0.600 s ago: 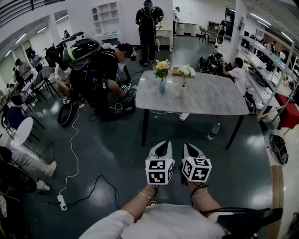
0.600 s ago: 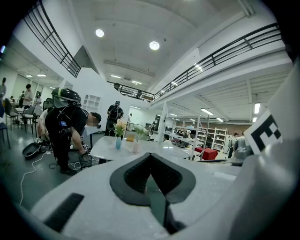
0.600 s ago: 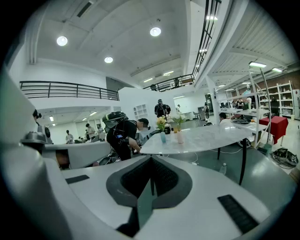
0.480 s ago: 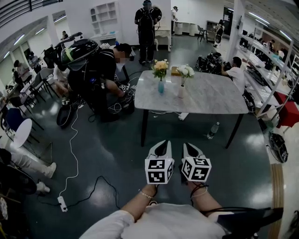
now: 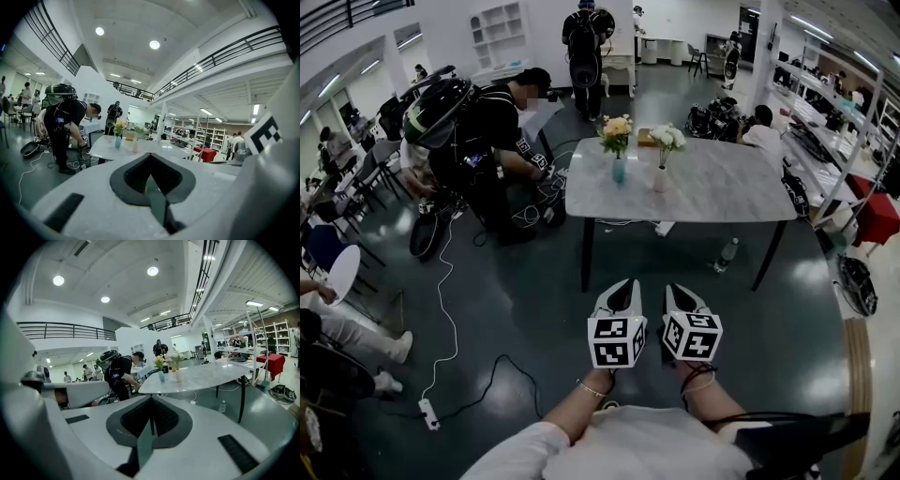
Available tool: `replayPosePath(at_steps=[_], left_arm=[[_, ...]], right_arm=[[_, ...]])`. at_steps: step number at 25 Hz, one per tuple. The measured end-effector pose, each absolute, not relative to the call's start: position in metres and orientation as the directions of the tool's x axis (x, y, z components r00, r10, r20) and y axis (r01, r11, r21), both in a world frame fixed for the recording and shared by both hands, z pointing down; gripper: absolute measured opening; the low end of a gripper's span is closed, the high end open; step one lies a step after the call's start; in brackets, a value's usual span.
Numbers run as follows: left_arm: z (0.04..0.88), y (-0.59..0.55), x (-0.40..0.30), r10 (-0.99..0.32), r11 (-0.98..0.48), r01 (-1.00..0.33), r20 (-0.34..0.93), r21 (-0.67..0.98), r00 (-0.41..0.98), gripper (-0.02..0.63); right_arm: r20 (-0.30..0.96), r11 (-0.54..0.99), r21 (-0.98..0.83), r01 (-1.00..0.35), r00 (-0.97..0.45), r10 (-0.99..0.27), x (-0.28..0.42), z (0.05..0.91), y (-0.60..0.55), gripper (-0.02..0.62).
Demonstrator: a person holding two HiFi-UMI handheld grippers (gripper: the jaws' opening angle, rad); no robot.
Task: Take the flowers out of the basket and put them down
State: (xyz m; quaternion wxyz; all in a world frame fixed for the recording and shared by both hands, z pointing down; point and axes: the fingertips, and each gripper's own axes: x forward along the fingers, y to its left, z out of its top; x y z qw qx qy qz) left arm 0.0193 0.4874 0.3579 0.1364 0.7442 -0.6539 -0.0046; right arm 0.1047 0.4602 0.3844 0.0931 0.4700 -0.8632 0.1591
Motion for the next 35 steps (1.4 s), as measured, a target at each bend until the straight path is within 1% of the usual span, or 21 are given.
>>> replayPosePath(at_steps=[13, 23, 29, 35], left_arm=[[0.377, 0.479, -0.031, -0.961, -0.117, -0.974, 0.225, 0.196, 0.161, 0.008], [0.398, 0.459, -0.045, -0.947, -0.128, -0.961, 0.257, 0.246, 0.192, 0.008], [0.398, 0.438, -0.053, -0.954, -0.104, -0.959, 0.245, 0.264, 0.171, 0.008], [0.399, 0.403, -0.055, -0.953, -0.094, -0.968, 0.261, 0.233, 0.155, 0.008]], right_arm=[[0.368, 0.468, -0.209, -0.859, -0.512, -0.776, 0.062, 0.404, 0.447, 0.008], [0.430, 0.414, -0.208, -0.886, -0.462, -0.775, 0.062, 0.426, 0.434, 0.008], [0.420, 0.436, -0.190, -0.879, -0.475, -0.774, 0.054, 0.421, 0.407, 0.008], [0.401, 0.448, -0.221, -0.866, -0.499, -0.768, 0.046, 0.419, 0.369, 0.008]])
